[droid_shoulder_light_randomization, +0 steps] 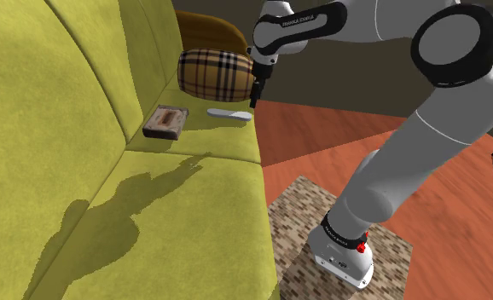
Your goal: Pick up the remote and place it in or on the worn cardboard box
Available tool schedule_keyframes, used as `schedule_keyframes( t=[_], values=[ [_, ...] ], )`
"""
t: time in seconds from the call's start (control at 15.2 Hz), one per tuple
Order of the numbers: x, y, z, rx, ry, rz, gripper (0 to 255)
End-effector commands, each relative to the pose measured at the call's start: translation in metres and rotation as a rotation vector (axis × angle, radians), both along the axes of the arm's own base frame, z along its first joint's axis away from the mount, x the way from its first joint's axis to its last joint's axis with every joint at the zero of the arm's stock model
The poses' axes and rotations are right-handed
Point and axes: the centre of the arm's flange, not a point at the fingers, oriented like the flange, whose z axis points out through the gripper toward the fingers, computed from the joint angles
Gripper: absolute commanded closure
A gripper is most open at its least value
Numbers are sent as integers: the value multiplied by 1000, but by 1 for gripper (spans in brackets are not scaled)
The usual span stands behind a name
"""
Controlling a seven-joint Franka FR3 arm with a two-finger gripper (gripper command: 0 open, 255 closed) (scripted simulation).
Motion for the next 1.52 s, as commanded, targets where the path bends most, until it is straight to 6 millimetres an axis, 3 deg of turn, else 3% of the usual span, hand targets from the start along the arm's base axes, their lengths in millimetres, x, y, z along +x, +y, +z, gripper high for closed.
schedule_keyframes(
  t=[0.0,0.86,1.45],
  values=[
    [24,-8,-13,-5,1,38,0],
    [163,-37,-104,-32,11,268,0],
    [164,-38,-144,-32,11,268,0]
  ],
)
